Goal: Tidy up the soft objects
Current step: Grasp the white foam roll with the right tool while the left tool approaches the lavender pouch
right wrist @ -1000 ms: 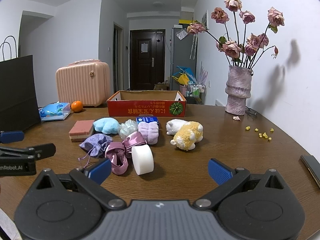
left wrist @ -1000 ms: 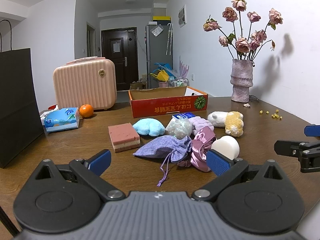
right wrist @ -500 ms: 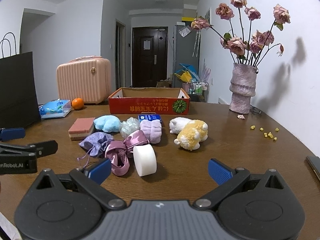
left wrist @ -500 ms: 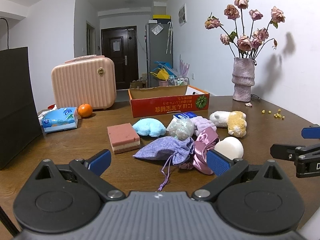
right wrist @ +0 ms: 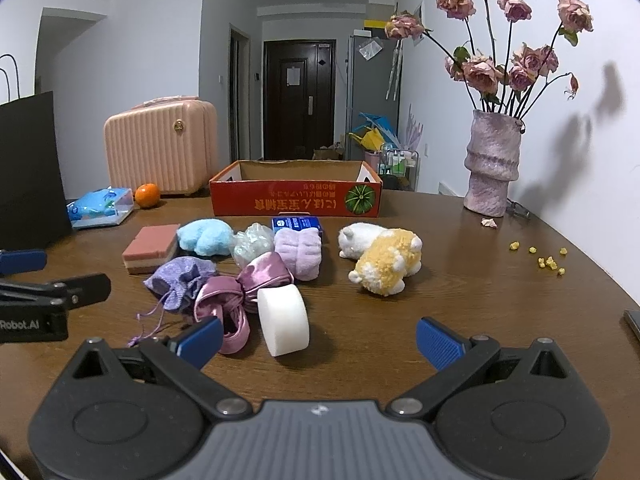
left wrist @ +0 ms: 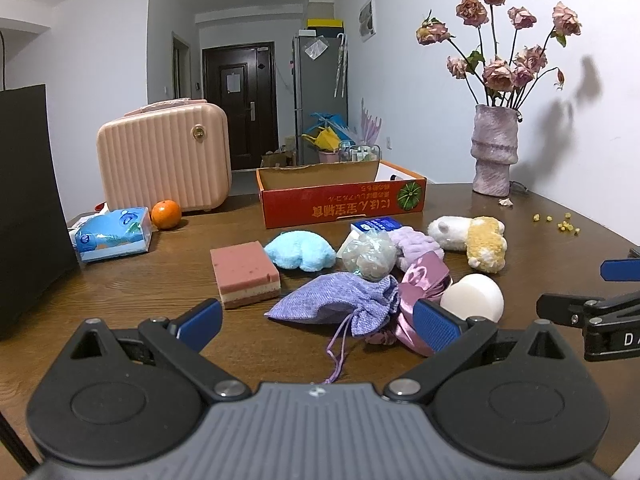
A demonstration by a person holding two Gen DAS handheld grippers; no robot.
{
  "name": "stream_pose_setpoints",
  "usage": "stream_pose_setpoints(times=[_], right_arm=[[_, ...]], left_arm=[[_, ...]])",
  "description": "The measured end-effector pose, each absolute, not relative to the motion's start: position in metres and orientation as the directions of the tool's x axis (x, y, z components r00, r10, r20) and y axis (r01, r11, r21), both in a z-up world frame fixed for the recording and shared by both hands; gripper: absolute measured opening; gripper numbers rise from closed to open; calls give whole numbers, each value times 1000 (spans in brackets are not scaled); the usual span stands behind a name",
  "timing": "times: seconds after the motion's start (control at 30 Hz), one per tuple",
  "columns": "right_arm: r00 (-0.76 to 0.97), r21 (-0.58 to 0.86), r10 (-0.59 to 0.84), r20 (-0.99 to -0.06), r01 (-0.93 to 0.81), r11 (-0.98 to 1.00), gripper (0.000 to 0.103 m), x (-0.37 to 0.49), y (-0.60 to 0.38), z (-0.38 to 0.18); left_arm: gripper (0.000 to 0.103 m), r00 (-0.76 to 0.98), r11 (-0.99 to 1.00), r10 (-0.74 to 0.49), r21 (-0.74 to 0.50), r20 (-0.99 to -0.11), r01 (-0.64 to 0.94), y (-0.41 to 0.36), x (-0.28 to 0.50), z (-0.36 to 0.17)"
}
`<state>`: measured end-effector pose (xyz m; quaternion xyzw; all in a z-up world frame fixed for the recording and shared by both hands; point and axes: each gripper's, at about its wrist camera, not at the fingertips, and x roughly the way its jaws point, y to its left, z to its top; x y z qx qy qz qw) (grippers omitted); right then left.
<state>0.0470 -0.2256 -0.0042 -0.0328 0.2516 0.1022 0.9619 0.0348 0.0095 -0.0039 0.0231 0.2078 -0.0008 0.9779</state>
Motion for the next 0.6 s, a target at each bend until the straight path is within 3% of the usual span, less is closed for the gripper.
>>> stream_pose_setpoints(times=[0.6], right_arm=[[828,-4,188,-529,-224,975,103,92,-222,-17]], left_arm=[[103,900,999,18,53,-435,5,7,73,-7]])
